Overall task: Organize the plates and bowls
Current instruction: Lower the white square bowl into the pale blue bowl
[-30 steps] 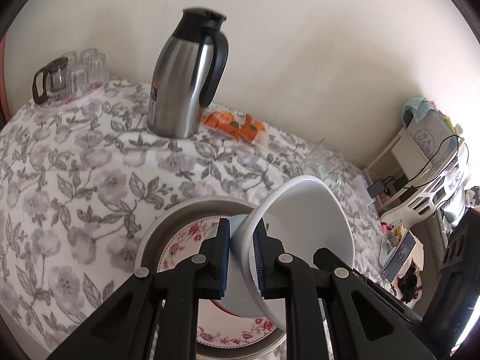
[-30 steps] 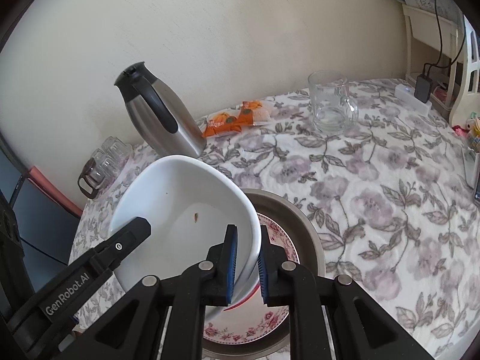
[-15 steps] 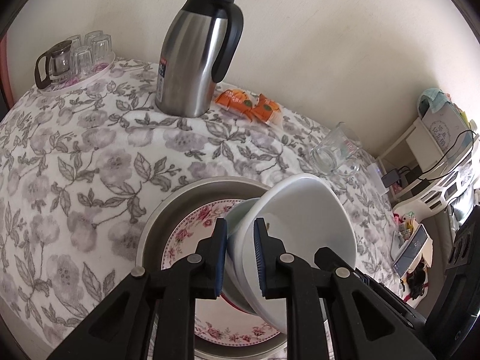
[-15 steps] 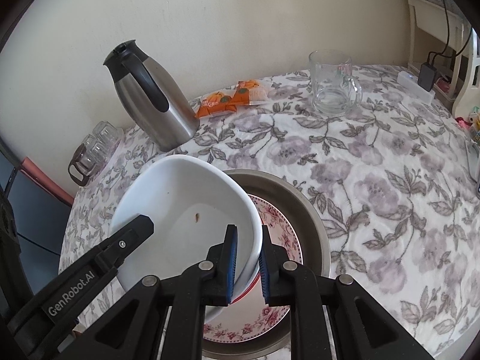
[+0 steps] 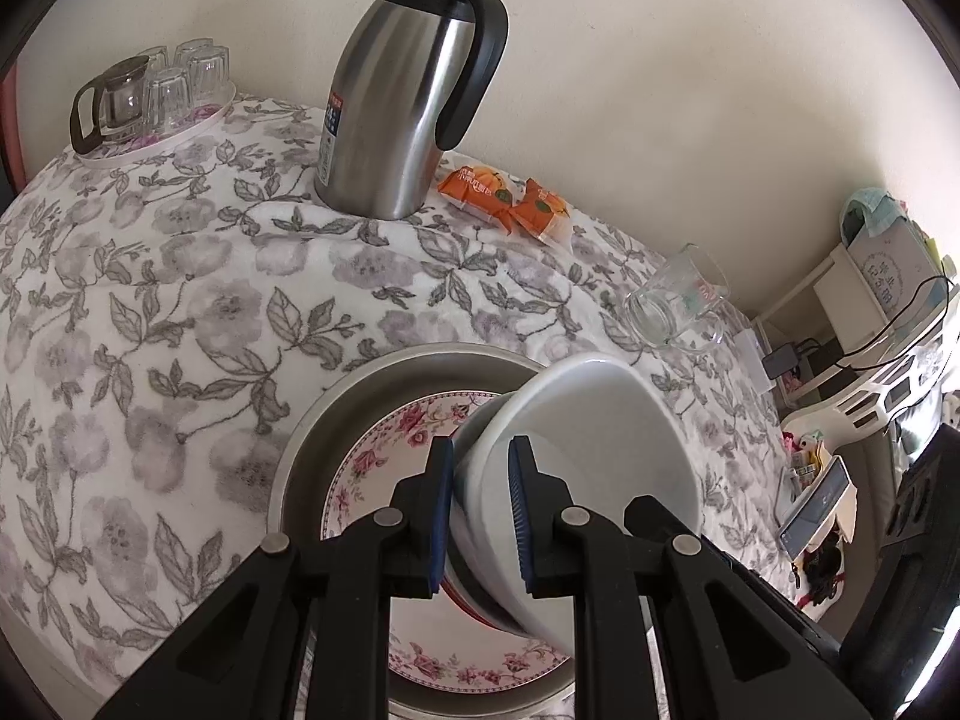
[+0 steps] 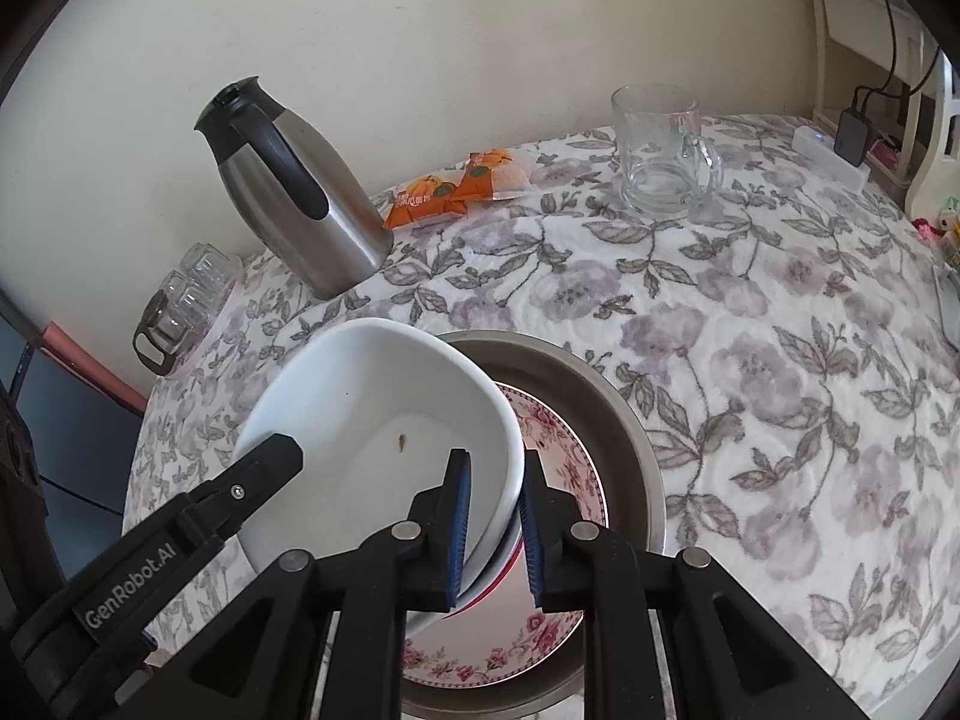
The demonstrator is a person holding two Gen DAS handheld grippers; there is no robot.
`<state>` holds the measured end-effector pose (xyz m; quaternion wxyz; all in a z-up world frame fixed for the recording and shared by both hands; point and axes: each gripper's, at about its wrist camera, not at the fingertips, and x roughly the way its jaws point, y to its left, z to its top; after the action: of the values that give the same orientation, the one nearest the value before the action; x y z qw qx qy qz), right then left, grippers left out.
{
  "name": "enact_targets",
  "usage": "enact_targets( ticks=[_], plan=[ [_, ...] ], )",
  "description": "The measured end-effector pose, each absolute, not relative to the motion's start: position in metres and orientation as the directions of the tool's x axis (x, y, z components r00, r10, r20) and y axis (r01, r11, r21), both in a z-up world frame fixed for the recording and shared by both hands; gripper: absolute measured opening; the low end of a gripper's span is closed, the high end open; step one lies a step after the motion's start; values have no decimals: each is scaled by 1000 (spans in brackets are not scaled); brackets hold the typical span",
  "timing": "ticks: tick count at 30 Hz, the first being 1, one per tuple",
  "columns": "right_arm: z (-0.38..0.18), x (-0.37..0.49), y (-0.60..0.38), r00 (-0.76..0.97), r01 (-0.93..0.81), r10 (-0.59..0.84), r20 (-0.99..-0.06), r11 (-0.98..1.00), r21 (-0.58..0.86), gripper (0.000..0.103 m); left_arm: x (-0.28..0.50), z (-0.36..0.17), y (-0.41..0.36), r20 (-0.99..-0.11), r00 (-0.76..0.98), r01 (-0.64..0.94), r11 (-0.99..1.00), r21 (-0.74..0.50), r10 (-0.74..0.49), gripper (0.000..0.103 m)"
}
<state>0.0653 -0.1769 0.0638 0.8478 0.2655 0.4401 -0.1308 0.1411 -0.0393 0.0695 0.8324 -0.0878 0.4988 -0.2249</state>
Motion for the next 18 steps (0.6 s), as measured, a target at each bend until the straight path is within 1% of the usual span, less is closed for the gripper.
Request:
enact_targets(
  ticks=[3,8,9,10,11,13,14,15,16,18],
  plan=[
    [67,63,-176,585,448,14,-811,828,338,27,139,74,-39,-779,399,297,872,-390,-484,26],
    [73,60,-173,592,439,10,-806,835,332,30,134,83,-37,-770,414,306,871,-384,-485,29],
    [74,59,-172,593,436,10,-805,836,332,30,134,85,-35,-769,418,305,872,-383,-484,31],
    [76,57,-172,596,434,10,-803,838,332,31,133,87,-33,-766,425,302,873,-382,-482,36],
    [77,56,-172,598,432,9,-801,839,332,34,132,89,-31,-763,433,298,876,-380,-479,39],
    [80,52,-172,600,431,3,-800,841,326,44,130,92,-26,-758,446,291,878,-381,-477,44],
    [80,51,-172,600,432,-2,-800,843,322,52,129,94,-23,-756,451,287,879,-381,-475,45],
    [81,49,-172,598,431,-6,-801,845,316,56,128,95,-21,-756,456,281,882,-379,-470,50],
    [81,47,-172,595,430,-7,-804,847,311,57,127,96,-18,-757,463,270,887,-375,-461,56],
    [79,43,-172,588,433,-4,-809,846,310,59,126,95,-14,-765,469,250,897,-365,-442,59]
  ],
)
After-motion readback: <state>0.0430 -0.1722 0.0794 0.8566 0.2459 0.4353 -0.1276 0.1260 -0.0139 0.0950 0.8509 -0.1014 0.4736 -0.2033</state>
